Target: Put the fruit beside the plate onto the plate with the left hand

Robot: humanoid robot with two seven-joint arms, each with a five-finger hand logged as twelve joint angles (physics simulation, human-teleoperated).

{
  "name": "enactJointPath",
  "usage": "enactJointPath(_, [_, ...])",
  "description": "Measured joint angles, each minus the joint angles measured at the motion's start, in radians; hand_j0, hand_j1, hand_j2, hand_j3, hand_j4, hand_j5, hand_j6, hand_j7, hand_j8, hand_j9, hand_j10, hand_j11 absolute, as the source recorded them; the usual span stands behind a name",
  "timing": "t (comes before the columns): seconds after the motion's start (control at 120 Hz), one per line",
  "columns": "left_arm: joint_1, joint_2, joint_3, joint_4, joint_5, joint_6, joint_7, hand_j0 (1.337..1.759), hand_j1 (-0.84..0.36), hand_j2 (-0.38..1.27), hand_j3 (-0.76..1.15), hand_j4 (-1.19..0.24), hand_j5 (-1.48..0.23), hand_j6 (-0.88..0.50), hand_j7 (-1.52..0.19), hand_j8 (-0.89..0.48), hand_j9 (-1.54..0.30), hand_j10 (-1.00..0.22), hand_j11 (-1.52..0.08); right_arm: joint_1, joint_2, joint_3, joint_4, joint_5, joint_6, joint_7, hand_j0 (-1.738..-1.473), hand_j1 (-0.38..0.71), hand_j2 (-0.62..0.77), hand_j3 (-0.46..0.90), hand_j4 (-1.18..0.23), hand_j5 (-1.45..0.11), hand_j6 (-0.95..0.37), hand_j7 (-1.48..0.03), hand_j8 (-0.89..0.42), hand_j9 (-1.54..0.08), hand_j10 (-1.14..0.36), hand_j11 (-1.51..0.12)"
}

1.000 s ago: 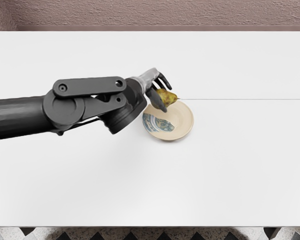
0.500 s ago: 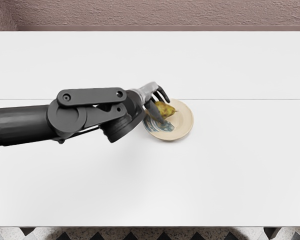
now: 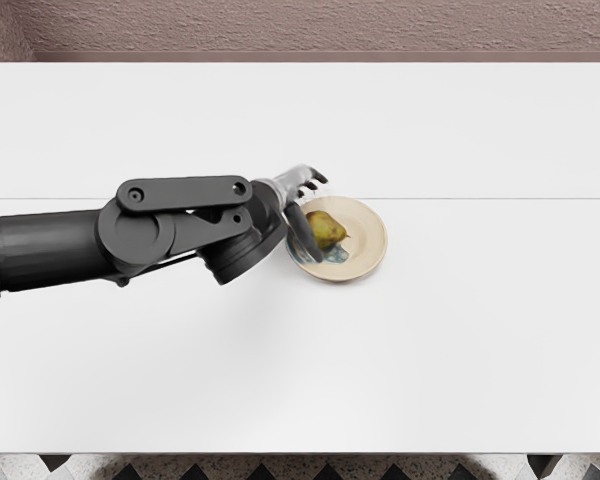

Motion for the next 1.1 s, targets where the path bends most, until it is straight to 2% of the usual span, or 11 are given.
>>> enactJointPath(0.142, [-0.036,0.000,-0.001,0.000,0.000,0.000,0.000,1.658,0.24,0.04,0.00,-0.10,-0.14,-0.09,-0.13,-0.09,-0.13,-0.11,-0.13,0.000,0.000,0.000,0.000,0.000,0.000,0.000,-1.658,-0.35,0.00,0.00,0.00,0.00,0.00,0.00,0.00,0.00,0.00,0.00])
enactJointPath(0.325, [-0.056,0.017,-0.006,-0.001,-0.003,0.000,-0.002,1.658,0.29,0.02,0.00,-0.05,-0.07,-0.05,-0.07,-0.05,-0.07,-0.05,-0.07,0.000,0.000,0.000,0.000,-0.001,0.000,0.000,-1.658,-0.35,0.00,0.00,0.00,0.00,0.00,0.00,0.00,0.00,0.00,0.00])
enactJointPath(0.517, [-0.059,0.185,-0.022,-0.002,-0.196,-0.016,-0.071,1.658,0.32,0.01,0.00,-0.03,-0.04,-0.03,-0.04,-0.03,-0.04,-0.03,-0.04,0.000,0.000,0.000,0.000,-0.001,0.000,0.000,-1.658,-0.35,0.00,0.00,0.00,0.00,0.00,0.00,0.00,0.00,0.00,0.00])
enactJointPath(0.633, [-0.047,0.342,-0.059,-0.003,-0.370,-0.148,-0.085,1.658,0.32,0.01,0.00,-0.02,-0.03,-0.02,-0.03,-0.02,-0.03,-0.02,-0.03,0.000,0.000,0.000,0.000,-0.001,0.000,0.000,-1.658,-0.35,0.00,0.00,0.00,0.00,0.00,0.00,0.00,0.00,0.00,0.00])
enactJointPath(0.8, [0.000,0.512,-0.108,-0.006,-0.571,-0.372,-0.090,1.658,0.33,0.00,0.00,-0.01,-0.02,-0.01,-0.02,-0.01,-0.02,-0.01,-0.02,0.000,0.000,0.000,0.000,-0.001,0.000,0.000,-1.658,-0.35,0.00,0.00,0.00,0.00,0.00,0.00,0.00,0.00,0.00,0.00])
enactJointPath(0.983, [0.096,0.680,-0.171,-0.020,-0.689,-0.570,-0.088,1.658,0.34,0.00,0.00,0.00,-0.01,0.00,-0.01,0.00,-0.01,-0.01,-0.01,0.000,0.000,0.000,0.000,-0.001,0.000,0.000,-1.658,-0.35,0.00,0.00,0.00,0.00,0.00,0.00,0.00,0.00,0.00,0.00])
enactJointPath(1.1, [0.120,0.719,-0.204,-0.022,-0.711,-0.649,-0.087,1.658,0.35,0.00,0.00,0.00,0.00,0.00,0.00,0.00,0.00,0.00,0.00,0.000,0.000,0.000,0.000,-0.001,0.000,0.000,-1.658,-0.35,0.00,0.00,0.00,0.00,0.00,0.00,0.00,0.00,0.00,0.00])
